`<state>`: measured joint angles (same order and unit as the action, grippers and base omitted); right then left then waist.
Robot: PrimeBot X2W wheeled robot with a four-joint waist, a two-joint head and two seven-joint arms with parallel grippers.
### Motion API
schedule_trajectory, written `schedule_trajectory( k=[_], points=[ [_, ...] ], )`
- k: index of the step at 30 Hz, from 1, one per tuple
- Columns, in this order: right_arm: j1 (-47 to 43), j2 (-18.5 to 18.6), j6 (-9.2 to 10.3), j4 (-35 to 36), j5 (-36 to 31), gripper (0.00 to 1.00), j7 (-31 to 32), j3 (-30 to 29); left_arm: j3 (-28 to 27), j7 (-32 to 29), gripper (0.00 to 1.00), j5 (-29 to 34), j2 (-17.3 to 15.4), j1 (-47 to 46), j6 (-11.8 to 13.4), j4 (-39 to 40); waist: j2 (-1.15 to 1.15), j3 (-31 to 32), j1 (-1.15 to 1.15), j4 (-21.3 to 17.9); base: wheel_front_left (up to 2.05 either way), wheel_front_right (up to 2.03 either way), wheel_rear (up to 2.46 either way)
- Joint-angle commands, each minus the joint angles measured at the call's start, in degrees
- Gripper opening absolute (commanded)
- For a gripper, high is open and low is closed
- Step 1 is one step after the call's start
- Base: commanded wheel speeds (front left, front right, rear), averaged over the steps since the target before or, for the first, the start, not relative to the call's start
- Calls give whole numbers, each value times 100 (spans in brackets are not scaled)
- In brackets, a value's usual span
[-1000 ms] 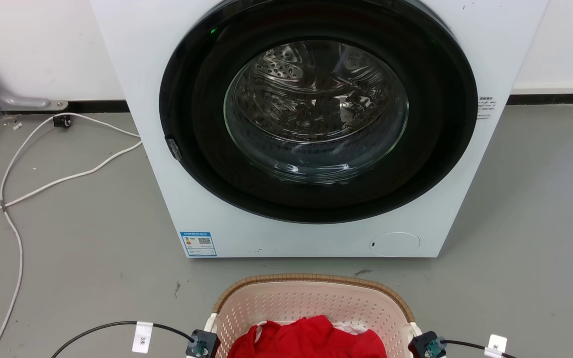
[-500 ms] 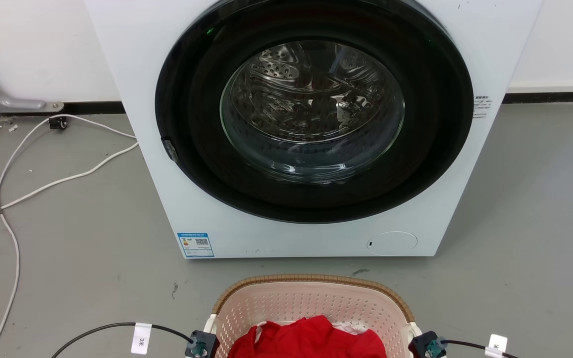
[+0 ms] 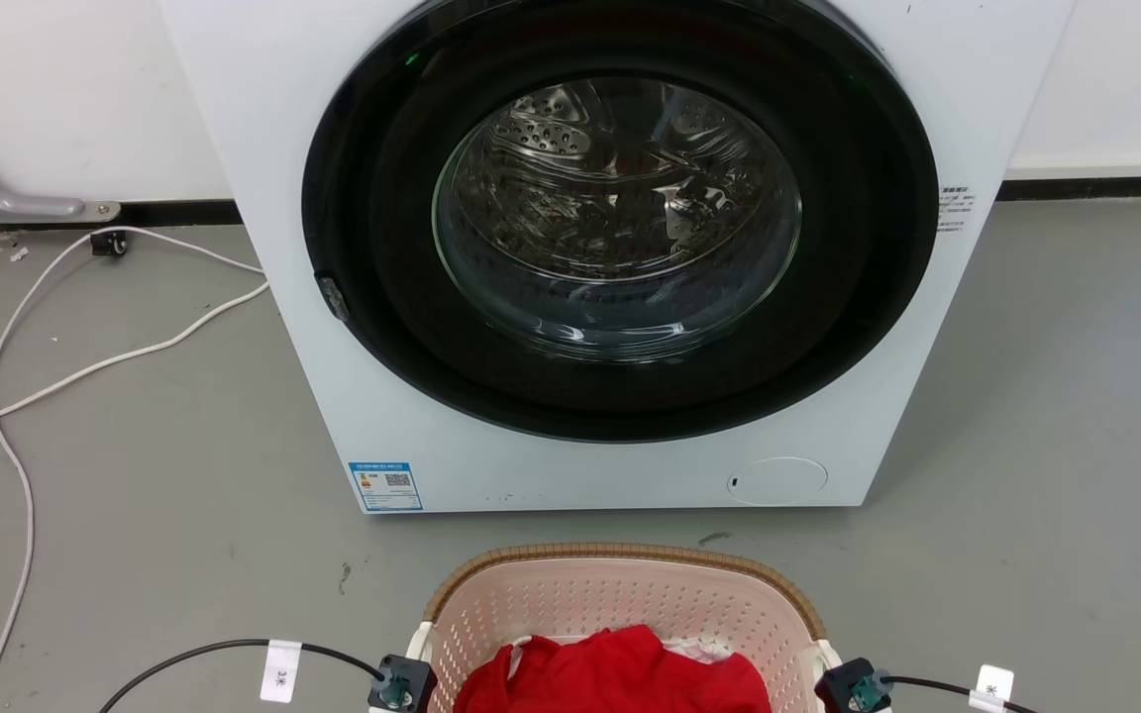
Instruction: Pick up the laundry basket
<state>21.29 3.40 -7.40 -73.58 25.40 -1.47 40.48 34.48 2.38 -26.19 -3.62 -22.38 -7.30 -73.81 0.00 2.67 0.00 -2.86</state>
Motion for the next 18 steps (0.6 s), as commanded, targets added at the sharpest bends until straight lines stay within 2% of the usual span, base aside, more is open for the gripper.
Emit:
schedule_trajectory(
  k=[1, 18],
  points=[
    [85, 158, -16, -40, -18, 0, -23, 59, 33, 73, 0, -1, -138, -116, -24, 4, 0, -2, 0, 2, 0, 0, 0],
    [99, 164, -16, -43, 153, 0, -17, 194, 147, 71, 0, -132, -191, -76, -24, -2, 0, -3, 0, 2, 0, 0, 0]
  ],
)
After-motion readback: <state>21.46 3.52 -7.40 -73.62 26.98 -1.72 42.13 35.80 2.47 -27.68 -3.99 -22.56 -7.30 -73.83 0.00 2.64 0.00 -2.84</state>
